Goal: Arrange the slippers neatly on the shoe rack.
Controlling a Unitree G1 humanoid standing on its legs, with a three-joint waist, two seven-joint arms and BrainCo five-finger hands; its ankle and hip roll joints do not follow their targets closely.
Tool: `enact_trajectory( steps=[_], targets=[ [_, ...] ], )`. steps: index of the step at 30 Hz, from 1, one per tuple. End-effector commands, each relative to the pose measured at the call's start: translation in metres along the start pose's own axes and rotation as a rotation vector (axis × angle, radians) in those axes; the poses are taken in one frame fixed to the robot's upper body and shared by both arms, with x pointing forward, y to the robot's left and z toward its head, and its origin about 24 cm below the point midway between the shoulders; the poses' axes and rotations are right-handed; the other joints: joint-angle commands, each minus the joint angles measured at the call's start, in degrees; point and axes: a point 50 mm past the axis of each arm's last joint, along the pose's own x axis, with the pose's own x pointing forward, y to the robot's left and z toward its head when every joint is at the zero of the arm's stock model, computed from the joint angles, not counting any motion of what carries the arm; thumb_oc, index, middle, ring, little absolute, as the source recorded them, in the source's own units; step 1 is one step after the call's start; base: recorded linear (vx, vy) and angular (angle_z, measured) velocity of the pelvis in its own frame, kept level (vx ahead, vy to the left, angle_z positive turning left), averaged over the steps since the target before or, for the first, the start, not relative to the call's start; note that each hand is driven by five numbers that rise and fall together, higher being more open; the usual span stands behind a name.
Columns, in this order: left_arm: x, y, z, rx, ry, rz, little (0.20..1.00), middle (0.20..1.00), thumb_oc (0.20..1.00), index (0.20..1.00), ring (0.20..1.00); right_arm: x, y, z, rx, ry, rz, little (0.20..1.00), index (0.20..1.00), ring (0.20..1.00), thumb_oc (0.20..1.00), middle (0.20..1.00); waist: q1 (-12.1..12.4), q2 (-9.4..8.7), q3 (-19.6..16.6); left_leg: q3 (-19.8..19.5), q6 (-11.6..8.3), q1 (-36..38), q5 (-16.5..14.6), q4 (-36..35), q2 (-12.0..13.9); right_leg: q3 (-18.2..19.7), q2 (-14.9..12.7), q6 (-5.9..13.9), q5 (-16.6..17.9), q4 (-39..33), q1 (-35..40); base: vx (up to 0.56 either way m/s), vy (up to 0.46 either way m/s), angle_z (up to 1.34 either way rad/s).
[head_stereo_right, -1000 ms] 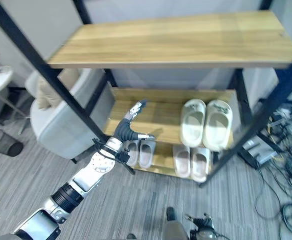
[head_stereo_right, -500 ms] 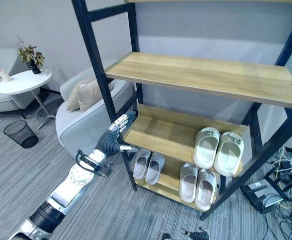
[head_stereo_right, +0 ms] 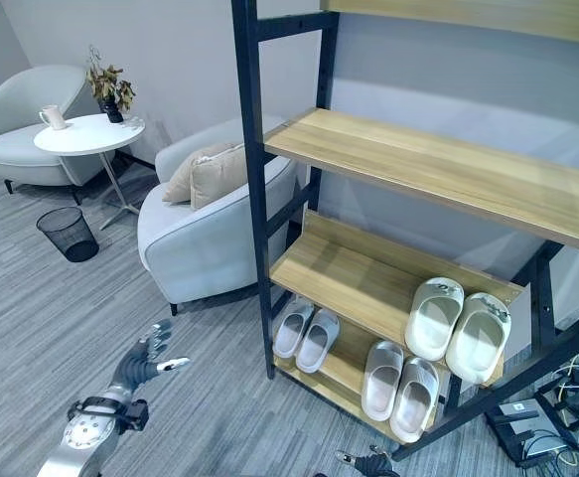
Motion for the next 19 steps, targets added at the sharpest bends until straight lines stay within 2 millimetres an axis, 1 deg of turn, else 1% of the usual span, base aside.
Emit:
enact_trajectory(
  steps=[1, 2, 4, 6, 7, 9, 10, 11, 12, 13, 14, 16, 19],
  targets=[
    [0.004, 0.024, -0.007, 0.009, 0.032, 0.127, 1.0, 1.0, 1.0, 1.0, 1.0, -0.002, 0.011, -0.001, 0.014, 0.007, 0.035, 1.0, 1.0, 1.0, 1.0, 1.0, -0.2, -2.18, -0.46, -2.67, -1.66, -2.13, -1.4, 0.48, 0.54, -1.22, -2.56, 5.84, 0.03, 0.19, 0.96, 0.02, 0.057, -0.02],
    [0.003, 0.027, -0.02, 0.019, 0.092, 0.155, 1.0, 1.0, 1.0, 1.0, 1.0, -0.001, 0.009, -0.001, 0.012, 0.006, 0.034, 1.0, 1.0, 1.0, 1.0, 1.0, -0.3, -2.2, -0.46, -2.69, -1.63, -2.0, -1.43, 0.48, 0.54, -1.17, -2.59, 5.82, 0.04, 0.19, 1.02, 0.01, 0.063, -0.02],
    [-0.007, 0.035, -0.08, 0.07, 0.382, 0.265, 1.0, 1.0, 1.0, 1.0, 1.0, 0.0, -0.003, -0.002, 0.024, 0.007, 0.006, 1.0, 1.0, 1.0, 1.0, 1.0, -0.76, -2.18, -0.53, -2.59, -1.51, -1.64, -1.41, 0.48, 0.39, -0.92, -2.73, 5.74, 0.06, 0.19, 1.1, 0.01, 0.065, 0.02],
    [-0.015, 0.036, -0.106, 0.078, 0.528, 0.305, 1.0, 1.0, 1.0, 1.0, 1.0, 0.002, -0.008, 0.0, 0.036, 0.008, -0.01, 1.0, 1.0, 1.0, 1.0, 1.0, -1.08, -2.12, -0.47, -2.63, -1.51, -1.44, -1.41, 0.48, 0.35, -0.69, -2.81, 5.71, 0.06, 0.24, 1.14, 0.01, 0.042, 0.01],
    [-0.023, 0.036, -0.119, 0.046, 0.603, 0.335, 1.0, 1.0, 1.0, 1.0, 1.0, 0.002, -0.012, -0.001, 0.037, 0.013, -0.02, 1.0, 1.0, 1.0, 1.0, 1.0, -1.24, -2.14, -0.54, -2.55, -1.52, -1.38, -1.39, 0.48, 0.34, -0.58, -2.84, 5.68, 0.04, 0.26, 1.13, 0.01, 0.033, 0.0],
    [-0.046, 0.036, -0.144, 0.034, 0.774, 0.366, 1.0, 1.0, 1.0, 1.0, 1.0, 0.003, -0.017, -0.002, 0.035, 0.024, -0.033, 1.0, 1.0, 1.0, 1.0, 1.0, -1.71, -2.12, -0.58, -2.27, -1.53, -1.07, -1.54, 0.48, 0.31, -0.19, -2.81, 5.58, -0.03, 0.37, 1.08, 0.0, 0.0, 0.0],
    [-0.053, 0.037, -0.15, 0.044, 0.819, 0.374, 1.0, 1.0, 1.0, 1.0, 1.0, 0.003, -0.018, -0.003, 0.031, 0.03, -0.036, 1.0, 1.0, 1.0, 1.0, 1.0, -1.88, -2.09, -0.67, -2.05, -1.54, -0.89, -1.6, 0.48, 0.33, -0.06, -2.84, 5.56, -0.06, 0.37, 1.11, 0.02, 0.03, -0.06],
    [-0.07, 0.039, -0.16, 0.003, 0.89, 0.41, 1.0, 1.0, 1.0, 1.0, 1.0, 0.004, -0.025, -0.005, 0.022, 0.037, -0.05, 1.0, 1.0, 1.0, 1.0, 1.0, -2.25, -1.94, -0.75, -1.61, -1.52, -0.55, -1.75, 0.48, 0.27, 0.42, -2.82, 5.45, -0.11, 0.34, 1.13, 0.03, 0.029, -0.08],
    [-0.081, 0.038, -0.167, -0.081, 0.911, 0.441, 1.0, 1.0, 1.0, 1.0, 1.0, 0.004, -0.028, -0.006, 0.023, 0.037, -0.054, 1.0, 1.0, 1.0, 1.0, 1.0, -2.6, -1.76, -0.71, -1.18, -1.51, -0.36, -1.79, 0.48, 0.23, 0.9, -2.82, 5.4, -0.01, 0.35, 1.12, 0.02, 0.025, -0.2],
    [-0.089, 0.039, -0.17, -0.133, 0.926, 0.471, 1.0, 1.0, 1.0, 1.0, 1.0, 0.003, -0.03, -0.009, 0.021, 0.045, -0.055, 1.0, 1.0, 1.0, 1.0, 1.0, -2.89, -1.61, -0.6, -0.99, -1.49, -0.32, -1.82, 0.48, 0.27, 1.19, -2.77, 5.35, -0.04, 0.37, 1.03, 0.0, 0.009, -0.27],
    [-0.094, 0.04, -0.173, -0.137, 0.945, 0.479, 1.0, 1.0, 1.0, 1.0, 1.0, 0.003, -0.032, -0.012, 0.016, 0.056, -0.056, 1.0, 1.0, 1.0, 1.0, 1.0, -3.31, -1.51, -0.39, -0.87, -1.47, -0.32, -1.82, 0.48, 0.22, 1.45, -2.74, 5.32, 0.01, 0.42, 0.89, -0.01, 0.001, -0.25],
    [-0.097, 0.038, -0.175, -0.101, 0.959, 0.45, 1.0, 1.0, 1.0, 1.0, 1.0, 0.002, -0.033, -0.015, 0.002, 0.063, -0.058, 1.0, 1.0, 1.0, 1.0, 1.0, -3.86, -1.27, -0.25, -0.63, -1.45, -0.28, -1.86, 0.48, 0.15, 1.92, -2.71, 5.24, 0.07, 0.41, 0.73, -0.01, 0.0, -0.09],
    [-0.1, 0.044, -0.175, -0.04, 0.972, 0.444, 1.0, 1.0, 1.0, 1.0, 1.0, 0.002, -0.036, -0.016, -0.007, 0.07, -0.063, 1.0, 1.0, 1.0, 1.0, 1.0, -4.39, -0.99, 0.15, -0.52, -1.44, -0.11, -1.91, 0.48, 0.1, 2.17, -2.72, 5.16, 0.01, 0.49, 0.75, -0.02, 0.007, -0.07]
  ],
)
